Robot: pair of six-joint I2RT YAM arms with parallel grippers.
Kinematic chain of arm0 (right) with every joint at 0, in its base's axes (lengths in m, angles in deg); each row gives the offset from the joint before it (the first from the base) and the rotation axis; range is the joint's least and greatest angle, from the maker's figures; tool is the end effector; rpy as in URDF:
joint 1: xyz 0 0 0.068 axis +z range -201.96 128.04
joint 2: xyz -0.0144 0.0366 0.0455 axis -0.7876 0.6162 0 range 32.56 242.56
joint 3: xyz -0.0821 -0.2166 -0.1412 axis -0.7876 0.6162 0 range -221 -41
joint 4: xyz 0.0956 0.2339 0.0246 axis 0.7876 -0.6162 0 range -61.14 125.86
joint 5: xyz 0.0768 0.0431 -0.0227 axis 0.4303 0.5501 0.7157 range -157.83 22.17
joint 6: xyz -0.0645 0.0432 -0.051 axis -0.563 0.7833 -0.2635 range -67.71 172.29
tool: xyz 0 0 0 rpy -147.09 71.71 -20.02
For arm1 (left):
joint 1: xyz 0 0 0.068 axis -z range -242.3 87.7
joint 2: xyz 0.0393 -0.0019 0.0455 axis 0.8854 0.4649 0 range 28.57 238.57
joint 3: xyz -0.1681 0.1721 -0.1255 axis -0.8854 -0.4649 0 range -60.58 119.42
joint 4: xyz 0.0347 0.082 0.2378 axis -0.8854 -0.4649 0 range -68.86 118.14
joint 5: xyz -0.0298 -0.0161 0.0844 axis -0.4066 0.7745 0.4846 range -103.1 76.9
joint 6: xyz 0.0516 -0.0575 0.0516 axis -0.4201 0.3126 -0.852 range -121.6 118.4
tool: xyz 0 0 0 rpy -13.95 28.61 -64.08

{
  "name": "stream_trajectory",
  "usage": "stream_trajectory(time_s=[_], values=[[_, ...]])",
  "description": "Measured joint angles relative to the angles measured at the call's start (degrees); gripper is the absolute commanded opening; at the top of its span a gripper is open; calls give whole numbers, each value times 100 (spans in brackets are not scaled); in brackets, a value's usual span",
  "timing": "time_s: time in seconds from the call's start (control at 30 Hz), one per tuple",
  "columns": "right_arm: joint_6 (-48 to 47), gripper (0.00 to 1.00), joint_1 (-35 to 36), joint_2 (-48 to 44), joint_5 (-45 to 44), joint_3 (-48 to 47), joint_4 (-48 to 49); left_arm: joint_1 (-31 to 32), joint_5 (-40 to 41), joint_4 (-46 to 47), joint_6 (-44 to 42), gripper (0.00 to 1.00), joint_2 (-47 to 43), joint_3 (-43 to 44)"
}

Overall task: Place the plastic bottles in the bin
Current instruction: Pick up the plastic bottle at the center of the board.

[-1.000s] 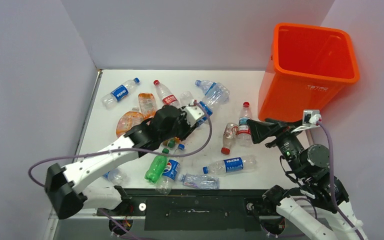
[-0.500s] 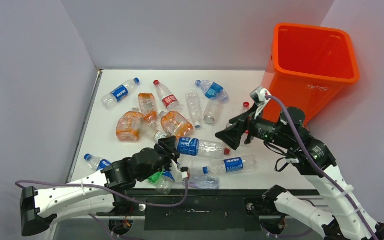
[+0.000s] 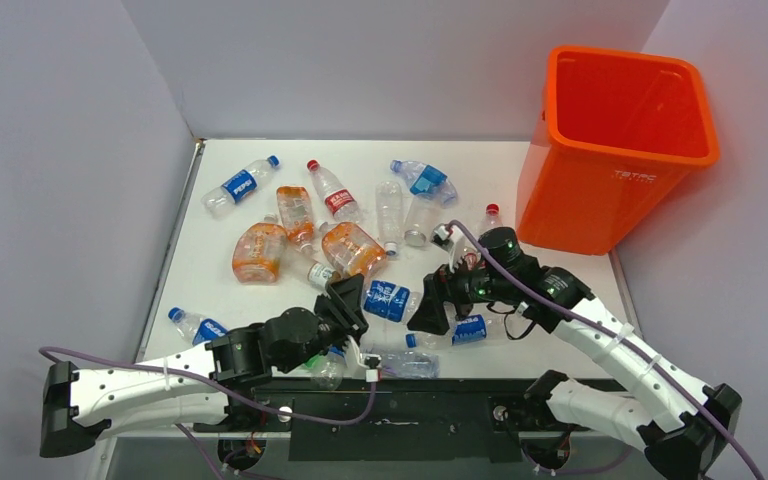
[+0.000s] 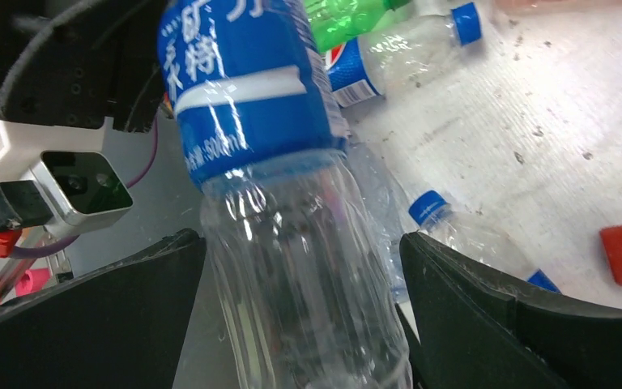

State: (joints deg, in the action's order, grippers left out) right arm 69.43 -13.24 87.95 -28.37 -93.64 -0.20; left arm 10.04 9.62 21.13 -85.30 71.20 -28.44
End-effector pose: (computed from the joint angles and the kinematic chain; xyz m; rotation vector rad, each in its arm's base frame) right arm 0.1372 0.1781 0.2913 -0.8372 2.2348 1.2730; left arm 0.0960 -0.1950 0.2617 1.7652 0.6552 0.5074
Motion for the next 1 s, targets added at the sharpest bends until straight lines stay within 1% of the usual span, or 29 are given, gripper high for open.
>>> stream_trajectory(time_s=[0.13, 0.17, 0.3, 0.33, 0.37, 0.43, 0.47, 0.5, 0.53, 0.57, 0.6, 0.63, 0.7, 0.87, 0.93, 1.0], values=[[2, 97, 369, 186, 0, -7, 247, 83, -50, -37, -114, 0, 48, 44], [7, 100, 466, 271, -4, -9, 310, 105, -55, -55, -136, 0, 63, 66], [20, 89, 793, 691, -44, -33, 439, 225, -55, -144, -254, 0, 122, 157], [26, 85, 852, 787, -46, -46, 455, 238, -46, -186, -275, 0, 140, 166], [33, 77, 901, 866, -50, -55, 476, 251, -42, -232, -295, 0, 160, 166], [42, 56, 977, 977, -63, -63, 505, 284, -42, -313, -326, 0, 186, 166], [55, 48, 990, 1016, -68, -66, 527, 297, -26, -361, -361, 0, 197, 166], [44, 40, 994, 1032, -57, -66, 540, 297, -17, -385, -369, 7, 201, 166], [70, 37, 1019, 1040, -48, -66, 564, 295, 4, -387, -378, 28, 208, 166], [83, 35, 1056, 1040, -33, -66, 595, 295, 9, -372, -376, 46, 208, 166], [111, 32, 1086, 1036, -50, -70, 616, 295, 28, -350, -352, 88, 205, 166], [140, 30, 1088, 1027, -74, -72, 636, 295, 46, -315, -282, 98, 201, 166], [227, 29, 1051, 986, -372, -72, 758, 302, 37, -133, -15, 96, 160, 166], [385, 34, 973, 455, -1152, -74, 1196, 306, 175, 734, 953, 96, -120, 166], [457, 35, 973, 20, -1700, -74, 1480, 310, 352, 944, 1665, 96, -205, 264], [546, 36, 973, -417, -2155, -31, 1899, 291, 448, 844, 2721, 96, -199, 625]])
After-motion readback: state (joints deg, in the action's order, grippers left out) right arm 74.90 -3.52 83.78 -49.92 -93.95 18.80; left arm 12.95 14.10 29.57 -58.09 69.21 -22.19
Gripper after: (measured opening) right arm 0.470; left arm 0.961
